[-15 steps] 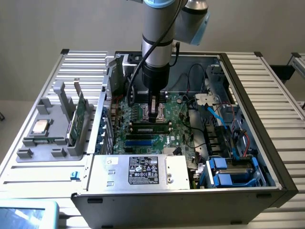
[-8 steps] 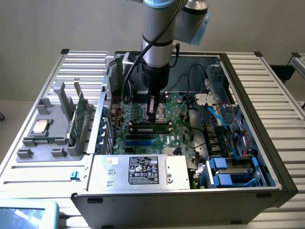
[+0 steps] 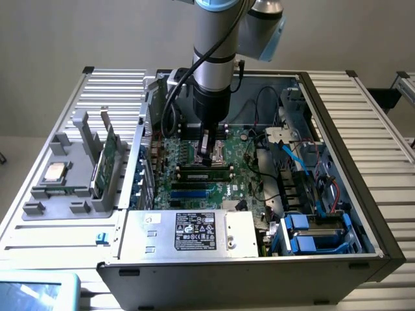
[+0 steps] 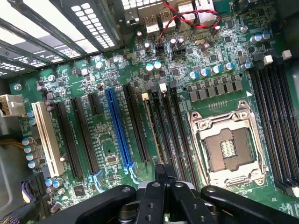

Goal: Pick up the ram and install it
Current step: 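Press down the ram until it locks into place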

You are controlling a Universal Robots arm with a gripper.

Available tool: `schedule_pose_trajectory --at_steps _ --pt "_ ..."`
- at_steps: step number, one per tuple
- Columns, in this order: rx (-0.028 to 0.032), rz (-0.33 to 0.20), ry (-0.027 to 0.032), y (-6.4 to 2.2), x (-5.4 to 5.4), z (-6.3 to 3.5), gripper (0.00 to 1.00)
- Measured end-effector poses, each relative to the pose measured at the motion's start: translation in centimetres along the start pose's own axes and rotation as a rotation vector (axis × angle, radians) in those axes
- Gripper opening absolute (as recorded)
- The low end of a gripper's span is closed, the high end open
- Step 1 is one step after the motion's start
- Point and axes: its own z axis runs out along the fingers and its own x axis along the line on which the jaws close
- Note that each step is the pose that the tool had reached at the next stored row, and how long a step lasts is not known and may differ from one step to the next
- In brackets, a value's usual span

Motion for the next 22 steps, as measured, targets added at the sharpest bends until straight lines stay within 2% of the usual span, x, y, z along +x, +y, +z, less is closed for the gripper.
schedule_pose_trajectory --at_steps 15,22 --pt "-0.0001 0.001 -0.0001 0.0 0.0 0.0 0.09" --pt "-0.0013 0.081 -0.0021 0.0 0.0 0.0 0.09"
